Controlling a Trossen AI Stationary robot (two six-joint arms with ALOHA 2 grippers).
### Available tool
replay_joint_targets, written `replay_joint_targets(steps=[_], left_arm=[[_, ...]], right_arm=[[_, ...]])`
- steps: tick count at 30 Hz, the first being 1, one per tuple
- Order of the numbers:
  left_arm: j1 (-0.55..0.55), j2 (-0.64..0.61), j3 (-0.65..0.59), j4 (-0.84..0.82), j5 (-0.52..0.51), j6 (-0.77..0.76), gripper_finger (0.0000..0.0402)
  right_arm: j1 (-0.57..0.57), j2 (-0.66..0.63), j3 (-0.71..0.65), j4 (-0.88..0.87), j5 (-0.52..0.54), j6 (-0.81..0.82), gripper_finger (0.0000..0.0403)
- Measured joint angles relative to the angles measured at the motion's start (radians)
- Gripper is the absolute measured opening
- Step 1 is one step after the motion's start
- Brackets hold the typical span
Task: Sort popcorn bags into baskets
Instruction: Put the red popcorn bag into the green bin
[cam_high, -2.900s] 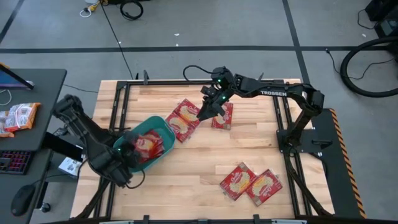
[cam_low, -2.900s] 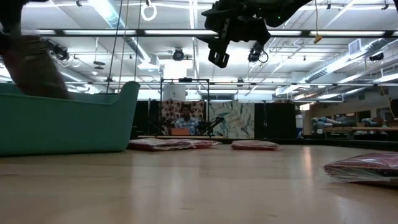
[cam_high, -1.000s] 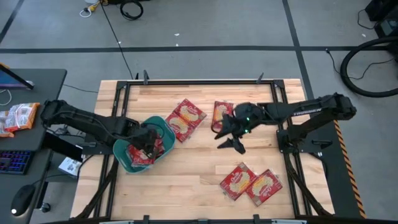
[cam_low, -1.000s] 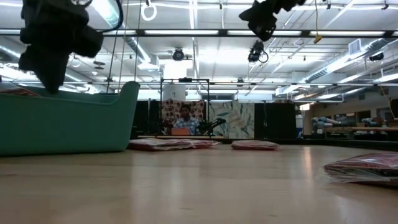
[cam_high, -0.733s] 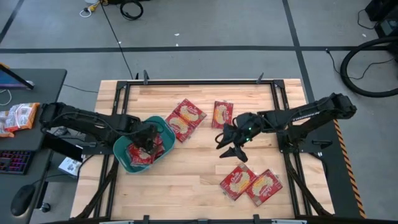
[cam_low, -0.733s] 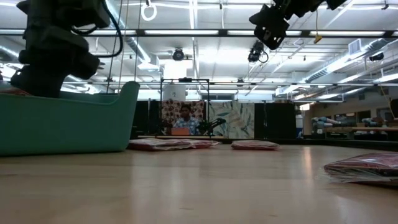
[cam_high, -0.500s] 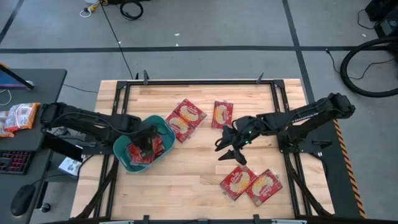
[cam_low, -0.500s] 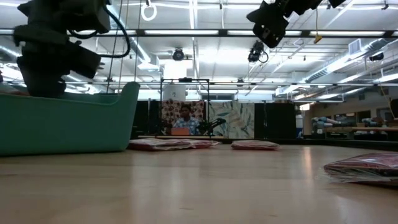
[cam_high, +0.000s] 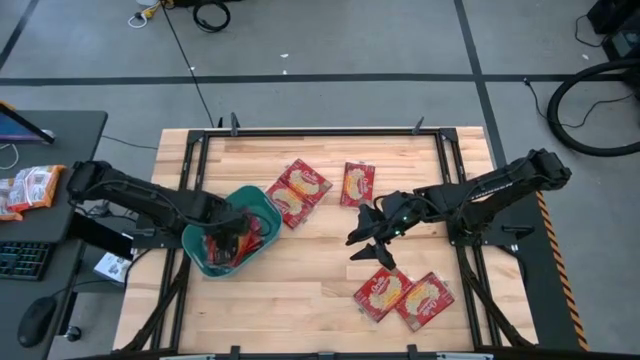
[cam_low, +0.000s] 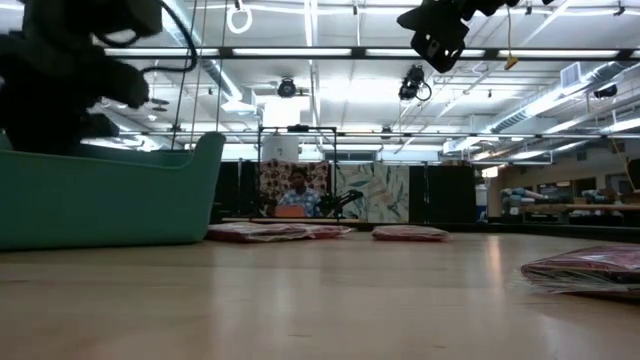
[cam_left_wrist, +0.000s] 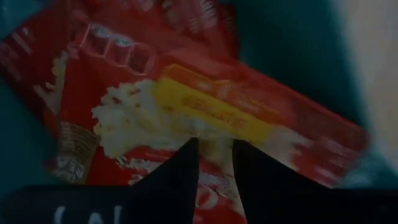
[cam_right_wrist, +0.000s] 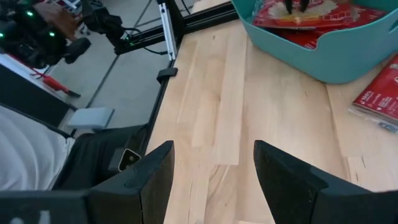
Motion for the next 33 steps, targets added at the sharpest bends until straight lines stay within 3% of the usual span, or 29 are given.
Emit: replay_joint_targets(steps=[6, 10, 13, 18, 21, 26, 29, 33], left_arm=[[-0.077, 0.0, 0.179, -0.126, -0.138, 0.009, 0.0069], [-0.103, -0.002, 0.238, -0.128, -0.278, -0.118, 0.0065], [-0.09, 0.018, 0.266, -0.081, -0.313, -0.165, 0.0072], [-0.092, 0.085, 0.328, -0.057, -0.401, -0.128, 0.0095], [-0.08, 0.124, 0.376, -0.062, -0.484, -0.117, 0.0111], [0.003, 0.166, 0.446, -0.04, -0.5, -0.057, 0.0136], [0.057, 0.169, 0.47, -0.001, -0.506, 0.032, 0.0143], [0.087, 0.168, 0.472, 0.14, -0.492, 0.183, 0.0144]], right_arm=[[0.0, 0.0, 0.0, 0.0, 0.004, 0.015, 0.0225], [0.0, 0.0, 0.0, -0.002, 0.029, 0.007, 0.0225], [0.0, 0.0, 0.0, -0.016, 0.058, -0.032, 0.0225], [0.0, 0.004, -0.032, -0.086, 0.253, -0.091, 0.0225], [-0.01, 0.002, -0.095, -0.085, 0.293, -0.095, 0.0225], [-0.05, 0.001, -0.187, -0.077, 0.392, -0.084, 0.0225], [-0.063, 0.013, -0.232, -0.069, 0.383, -0.067, 0.0225], [0.009, 0.014, -0.23, -0.104, 0.343, -0.006, 0.022]])
